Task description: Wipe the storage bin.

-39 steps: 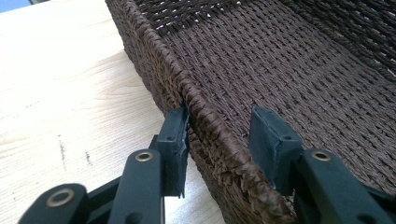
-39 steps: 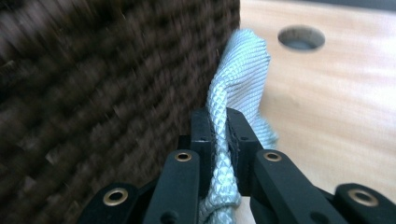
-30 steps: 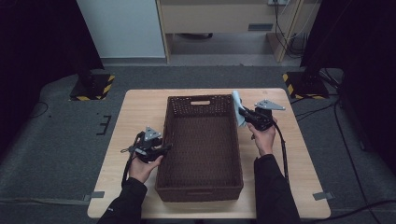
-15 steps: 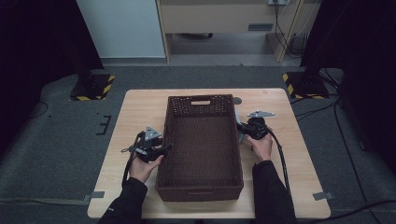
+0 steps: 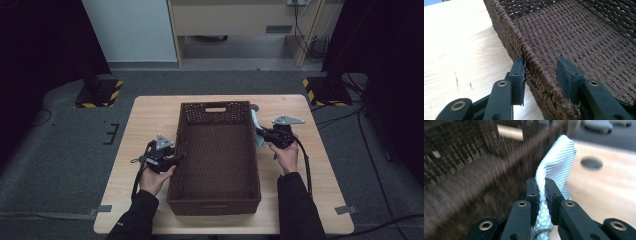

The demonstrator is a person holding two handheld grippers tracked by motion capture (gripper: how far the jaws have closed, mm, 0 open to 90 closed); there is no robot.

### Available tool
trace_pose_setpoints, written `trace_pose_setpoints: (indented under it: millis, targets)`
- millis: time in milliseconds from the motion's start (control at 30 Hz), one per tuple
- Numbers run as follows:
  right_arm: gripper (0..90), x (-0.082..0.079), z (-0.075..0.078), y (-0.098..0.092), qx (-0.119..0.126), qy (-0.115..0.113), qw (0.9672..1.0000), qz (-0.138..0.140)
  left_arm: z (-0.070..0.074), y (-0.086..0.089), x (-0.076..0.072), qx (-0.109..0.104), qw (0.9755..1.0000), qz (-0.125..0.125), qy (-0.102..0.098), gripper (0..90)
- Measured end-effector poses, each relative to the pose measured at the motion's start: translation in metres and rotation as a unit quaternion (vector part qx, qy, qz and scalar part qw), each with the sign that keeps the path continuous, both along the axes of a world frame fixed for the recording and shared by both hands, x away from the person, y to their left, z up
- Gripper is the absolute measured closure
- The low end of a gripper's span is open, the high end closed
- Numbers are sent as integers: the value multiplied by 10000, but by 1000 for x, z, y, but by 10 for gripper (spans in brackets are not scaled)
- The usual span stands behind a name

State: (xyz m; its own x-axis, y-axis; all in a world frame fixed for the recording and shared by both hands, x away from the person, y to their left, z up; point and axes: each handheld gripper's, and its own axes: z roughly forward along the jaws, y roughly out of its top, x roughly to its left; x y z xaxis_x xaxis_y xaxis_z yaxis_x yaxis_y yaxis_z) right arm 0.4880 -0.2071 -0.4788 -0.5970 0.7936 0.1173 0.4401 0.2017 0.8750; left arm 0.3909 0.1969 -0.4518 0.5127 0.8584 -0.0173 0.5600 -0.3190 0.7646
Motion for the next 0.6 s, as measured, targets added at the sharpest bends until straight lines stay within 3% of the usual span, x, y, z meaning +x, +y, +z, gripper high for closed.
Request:
trace_pose_setpoints:
  millis: [167,233,300,367,500,600]
  targets:
    - [839,1,-29,1,-393,541,9978,-5,0,0,0,30,10000,-8,-10,588]
    - [839,1,-33,3,-520,607,9968,22,0,0,1,10,10000,-11,-13,583]
    - [839,-1,-31,4,-488,579,9971,65,0,1,1,-16,10000,-32,-4,575]
    - [839,-3,-21,2,-383,359,9986,105,0,1,0,-17,10000,-26,-8,562]
    - [840,-12,8,-7,212,-238,9994,149,4,3,-1,-114,9999,-81,-52,508]
    - [839,-18,22,-11,286,-390,9983,321,7,2,-5,-87,9998,-144,-113,478]
